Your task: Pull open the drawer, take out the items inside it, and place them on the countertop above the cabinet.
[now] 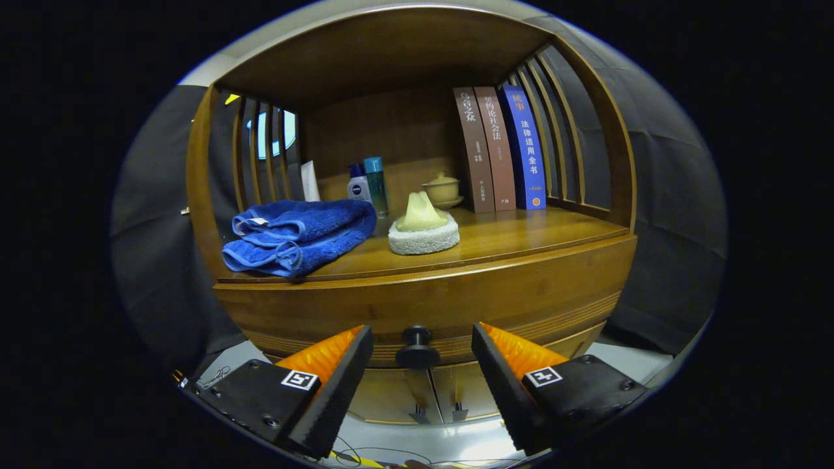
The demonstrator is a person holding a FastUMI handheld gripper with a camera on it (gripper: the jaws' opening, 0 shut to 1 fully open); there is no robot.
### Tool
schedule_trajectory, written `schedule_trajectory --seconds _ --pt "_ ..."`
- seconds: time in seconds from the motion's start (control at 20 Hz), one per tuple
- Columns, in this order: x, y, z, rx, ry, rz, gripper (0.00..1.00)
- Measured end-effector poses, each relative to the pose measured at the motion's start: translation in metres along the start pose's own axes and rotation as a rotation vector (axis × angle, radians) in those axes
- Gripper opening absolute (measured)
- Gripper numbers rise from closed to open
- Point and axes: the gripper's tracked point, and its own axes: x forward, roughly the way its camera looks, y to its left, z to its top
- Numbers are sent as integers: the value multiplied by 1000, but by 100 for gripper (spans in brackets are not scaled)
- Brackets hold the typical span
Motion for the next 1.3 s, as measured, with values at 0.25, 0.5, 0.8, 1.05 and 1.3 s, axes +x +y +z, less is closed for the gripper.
schedule_trajectory --seconds 0.25,0.5,0.8,1.05,1.3 --pt "-42 12 35 -34 -48 31 100" --pt "-82 14 87 -39 -100 22 100" --pt "-127 22 160 -44 -186 28 99" --pt "-161 31 203 -73 -239 44 99" --pt "-184 36 223 -74 -268 62 99"
